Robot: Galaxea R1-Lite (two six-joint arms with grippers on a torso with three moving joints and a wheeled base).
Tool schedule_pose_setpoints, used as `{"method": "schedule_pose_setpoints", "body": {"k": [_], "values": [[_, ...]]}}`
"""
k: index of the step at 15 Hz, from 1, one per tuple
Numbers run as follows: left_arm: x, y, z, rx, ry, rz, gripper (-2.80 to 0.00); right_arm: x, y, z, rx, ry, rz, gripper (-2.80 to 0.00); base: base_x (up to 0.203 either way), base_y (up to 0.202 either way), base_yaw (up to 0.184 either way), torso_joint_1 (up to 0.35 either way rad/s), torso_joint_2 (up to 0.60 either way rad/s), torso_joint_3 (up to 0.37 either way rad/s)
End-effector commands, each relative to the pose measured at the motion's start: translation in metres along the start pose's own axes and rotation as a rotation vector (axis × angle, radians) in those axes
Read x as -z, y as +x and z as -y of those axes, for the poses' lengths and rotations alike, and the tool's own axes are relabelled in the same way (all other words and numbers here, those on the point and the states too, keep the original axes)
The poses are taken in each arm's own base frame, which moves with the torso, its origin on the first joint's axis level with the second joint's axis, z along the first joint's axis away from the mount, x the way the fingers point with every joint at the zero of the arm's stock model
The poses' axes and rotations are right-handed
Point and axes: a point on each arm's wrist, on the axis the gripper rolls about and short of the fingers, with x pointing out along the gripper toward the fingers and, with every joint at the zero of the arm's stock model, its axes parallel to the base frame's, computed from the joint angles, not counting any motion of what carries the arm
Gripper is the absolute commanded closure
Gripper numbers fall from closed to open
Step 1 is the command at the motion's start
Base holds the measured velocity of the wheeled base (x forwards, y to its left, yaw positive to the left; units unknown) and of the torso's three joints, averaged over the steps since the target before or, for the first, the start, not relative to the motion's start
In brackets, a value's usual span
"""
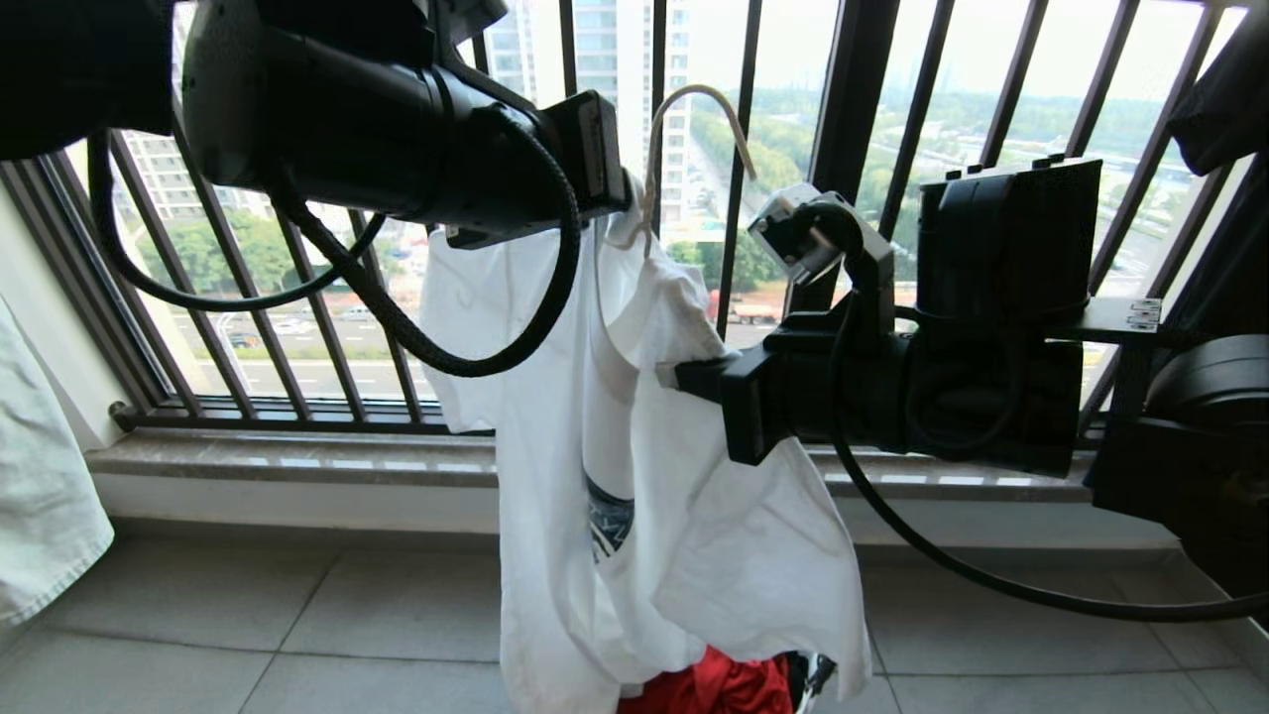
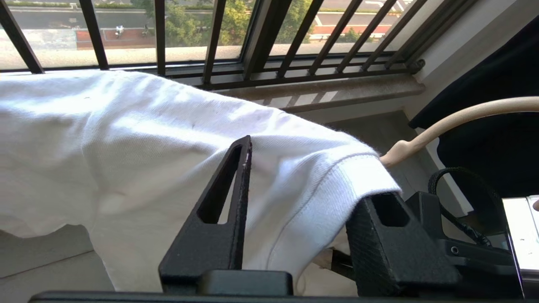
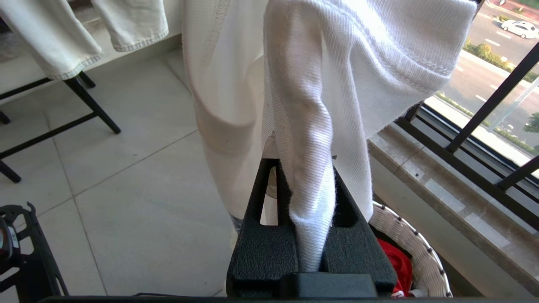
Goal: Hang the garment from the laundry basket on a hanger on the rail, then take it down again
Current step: Hang the clothes on the clothes rack
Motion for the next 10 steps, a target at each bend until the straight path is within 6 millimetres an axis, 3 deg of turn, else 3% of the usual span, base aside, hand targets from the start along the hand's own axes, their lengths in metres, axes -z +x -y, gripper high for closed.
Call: {"method": "schedule_pose_setpoints", "body": {"k": [1,4,10], "values": [[-0.001,-0.016,0.004,0.014,0.005,-0.012,-2.80,-0.002,-0.002,0.002,0.005,-0.001,0.010,0.00,0.000,0.000,0.000,0.000,0.00,0.000],[0.006,-0.040,0.011,0.016,0.030,-0.097,-2.80,-0.004,-0.003,0.007,0.022,-0.001,0.017,0.00,0.000,0.000,0.000,0.000,0.00,0.000],[0.010,-0.069,0.014,-0.040,0.058,-0.124,-2.80,-0.008,-0.007,0.013,0.041,0.000,0.031,0.00,0.000,0.000,0.000,0.000,0.00,0.000]]}}
